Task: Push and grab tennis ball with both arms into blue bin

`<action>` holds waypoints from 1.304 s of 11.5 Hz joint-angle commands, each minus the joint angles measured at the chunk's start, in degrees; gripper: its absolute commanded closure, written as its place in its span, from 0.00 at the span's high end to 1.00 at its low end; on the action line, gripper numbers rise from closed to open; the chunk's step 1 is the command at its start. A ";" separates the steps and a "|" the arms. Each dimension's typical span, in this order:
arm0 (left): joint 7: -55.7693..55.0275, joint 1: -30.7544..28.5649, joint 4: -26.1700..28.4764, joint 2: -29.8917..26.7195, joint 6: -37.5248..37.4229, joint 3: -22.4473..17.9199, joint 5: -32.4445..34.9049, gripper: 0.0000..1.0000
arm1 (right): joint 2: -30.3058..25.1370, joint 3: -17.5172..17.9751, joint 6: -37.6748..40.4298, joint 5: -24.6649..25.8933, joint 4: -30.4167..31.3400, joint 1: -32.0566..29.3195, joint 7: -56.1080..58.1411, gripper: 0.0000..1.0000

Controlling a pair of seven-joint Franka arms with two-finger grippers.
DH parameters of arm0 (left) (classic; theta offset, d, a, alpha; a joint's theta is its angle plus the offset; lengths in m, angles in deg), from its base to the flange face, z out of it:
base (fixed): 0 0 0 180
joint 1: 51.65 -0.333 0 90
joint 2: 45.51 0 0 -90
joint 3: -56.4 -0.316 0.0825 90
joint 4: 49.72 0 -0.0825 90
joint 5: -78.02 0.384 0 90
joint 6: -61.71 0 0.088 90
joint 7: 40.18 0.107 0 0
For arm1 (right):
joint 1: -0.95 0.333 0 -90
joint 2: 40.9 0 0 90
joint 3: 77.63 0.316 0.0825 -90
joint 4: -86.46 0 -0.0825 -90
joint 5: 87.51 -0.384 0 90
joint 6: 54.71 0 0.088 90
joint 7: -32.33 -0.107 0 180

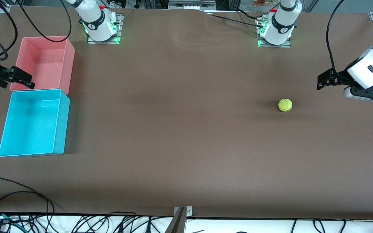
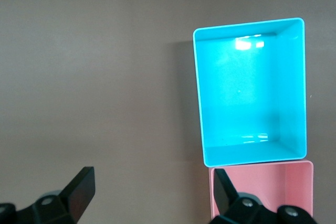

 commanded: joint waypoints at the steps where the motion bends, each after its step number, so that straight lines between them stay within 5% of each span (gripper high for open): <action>1: 0.54 0.00 -0.30 -0.13 -0.63 -0.01 1.36 1.00 | 0.04 0.26 0.85 1.00 -1.12 -0.33 0.10 1.00; 15: 0.37 -1.05 -0.39 1.10 -0.81 0.34 1.28 1.00 | 0.04 0.18 0.76 1.00 -1.12 -0.25 0.02 1.00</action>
